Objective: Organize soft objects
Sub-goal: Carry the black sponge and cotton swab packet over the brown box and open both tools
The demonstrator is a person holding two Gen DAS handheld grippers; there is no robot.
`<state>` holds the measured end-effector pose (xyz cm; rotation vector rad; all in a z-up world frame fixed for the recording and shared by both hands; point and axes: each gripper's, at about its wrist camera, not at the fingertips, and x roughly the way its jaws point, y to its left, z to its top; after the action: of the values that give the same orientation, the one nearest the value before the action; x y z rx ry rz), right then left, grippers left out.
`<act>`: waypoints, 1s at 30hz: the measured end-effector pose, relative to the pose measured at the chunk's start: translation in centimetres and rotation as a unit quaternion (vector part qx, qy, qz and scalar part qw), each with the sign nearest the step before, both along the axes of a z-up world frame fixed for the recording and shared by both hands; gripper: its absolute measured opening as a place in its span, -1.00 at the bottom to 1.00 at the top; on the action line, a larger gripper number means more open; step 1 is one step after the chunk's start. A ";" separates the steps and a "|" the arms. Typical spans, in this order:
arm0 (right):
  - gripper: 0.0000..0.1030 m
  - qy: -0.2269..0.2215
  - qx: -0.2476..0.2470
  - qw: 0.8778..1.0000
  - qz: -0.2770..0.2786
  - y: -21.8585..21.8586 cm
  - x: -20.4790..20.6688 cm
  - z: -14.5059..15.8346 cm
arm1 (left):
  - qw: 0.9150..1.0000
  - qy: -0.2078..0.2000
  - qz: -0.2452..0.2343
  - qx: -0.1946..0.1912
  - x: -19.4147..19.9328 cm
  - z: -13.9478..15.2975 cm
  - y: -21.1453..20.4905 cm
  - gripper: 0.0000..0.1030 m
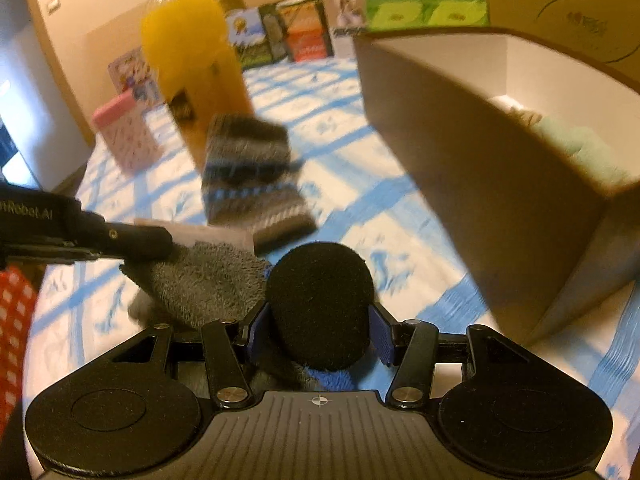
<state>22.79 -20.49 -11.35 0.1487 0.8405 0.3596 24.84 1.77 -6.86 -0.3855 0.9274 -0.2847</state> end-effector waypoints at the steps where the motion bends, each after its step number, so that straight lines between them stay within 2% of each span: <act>1: 0.02 -0.001 -0.002 1.000 0.001 0.1 -0.3 -0.3 | 1.000 0.010 0.008 -0.012 -0.1 -0.4 0.6 -0.96; 5: 0.02 -0.010 -0.012 1.000 0.010 0.4 -0.5 -0.5 | 0.998 0.030 0.033 -0.048 -0.2 -1.1 2.6 -0.96; 10: 0.02 -0.013 -0.018 1.000 0.013 0.5 -0.4 -0.8 | 0.997 0.012 0.059 -0.046 -0.3 -0.5 4.6 -0.97; 16: 0.02 -0.012 -0.017 1.000 0.013 0.5 -0.3 -0.6 | 0.999 0.000 0.049 -0.014 -1.1 0.2 4.2 -0.98; 21: 0.02 -0.010 -0.011 1.000 0.006 0.1 -0.4 0.3 | 0.999 -0.020 0.030 0.029 -2.1 1.4 2.8 -0.98; 30: 0.02 -0.036 0.013 0.999 -0.001 -1.1 -2.3 4.2 | 0.997 -0.062 0.008 0.047 -3.7 4.7 1.1 -0.99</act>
<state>20.54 -21.61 -7.15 0.1610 0.7652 0.3722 21.15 2.85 -2.12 -0.2849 0.8119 -0.2465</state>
